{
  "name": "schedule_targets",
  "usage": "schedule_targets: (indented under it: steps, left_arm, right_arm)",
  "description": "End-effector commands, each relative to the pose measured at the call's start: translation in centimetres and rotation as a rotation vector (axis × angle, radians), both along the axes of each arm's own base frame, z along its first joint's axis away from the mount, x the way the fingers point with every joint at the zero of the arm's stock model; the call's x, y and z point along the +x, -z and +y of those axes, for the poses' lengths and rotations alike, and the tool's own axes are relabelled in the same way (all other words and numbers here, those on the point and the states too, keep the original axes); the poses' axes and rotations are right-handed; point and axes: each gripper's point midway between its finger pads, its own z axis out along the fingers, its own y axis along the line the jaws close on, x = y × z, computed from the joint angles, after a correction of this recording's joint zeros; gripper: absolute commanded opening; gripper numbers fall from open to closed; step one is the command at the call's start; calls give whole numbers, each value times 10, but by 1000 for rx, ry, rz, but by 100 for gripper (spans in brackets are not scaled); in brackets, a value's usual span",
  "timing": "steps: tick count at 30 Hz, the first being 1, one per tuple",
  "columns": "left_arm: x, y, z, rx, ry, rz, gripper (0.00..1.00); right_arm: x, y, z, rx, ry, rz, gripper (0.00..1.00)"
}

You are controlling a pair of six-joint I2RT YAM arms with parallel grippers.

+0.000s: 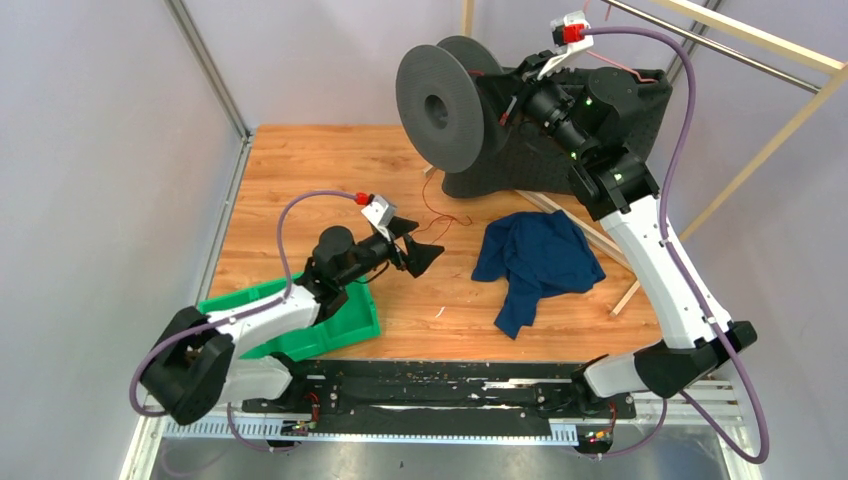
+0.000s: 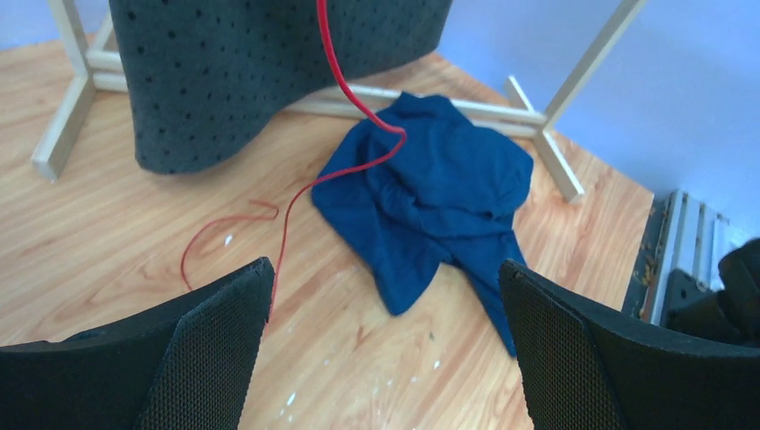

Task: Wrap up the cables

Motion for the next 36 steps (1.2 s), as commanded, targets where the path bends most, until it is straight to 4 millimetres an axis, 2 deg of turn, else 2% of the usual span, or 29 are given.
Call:
schedule_targets:
  steps: [1,10,16,18,20,22,23,25,28,31,33,36]
  left_arm:
    - [17,-47,-5,-234,-90,-130,98]
    - [28,-64,-39,-386,-26,-133,94]
    - [36,-69,-42,-380,-45,-151,89]
    - [37,-65,-48,-365,-24,-137,80]
    - [38,-60,-53,-356,-6,-117,64]
    - [39,-56,-54,-354,-5,-99,40]
    - [39,-54,-54,-350,-10,-89,24]
    - [39,-51,-54,-328,-15,-68,2]
    - [33,-51,-54,-274,7,-26,0]
    - [21,-58,-57,-200,57,42,0]
    - [12,-67,-57,-168,87,84,0]
    - [-4,-90,-59,-137,159,111,0]
  right_arm:
    - [-14,-41,-2,88,-9,-98,1]
    - [-9,-38,-2,81,2,-82,1]
    - [-8,-39,-5,77,24,-90,1]
    - [-6,-33,-5,62,31,-70,1]
    - [-5,-32,-5,59,34,-65,1]
    - [-3,-31,-6,58,42,-63,1]
    - [-1,-30,-6,54,48,-62,1]
    - [2,-27,-7,45,63,-57,1]
    - [10,-18,-12,22,109,-42,1]
    - [26,0,-24,-11,209,6,1]
    - [39,16,-34,-31,295,64,1]
    - [54,41,-34,-76,360,162,1]
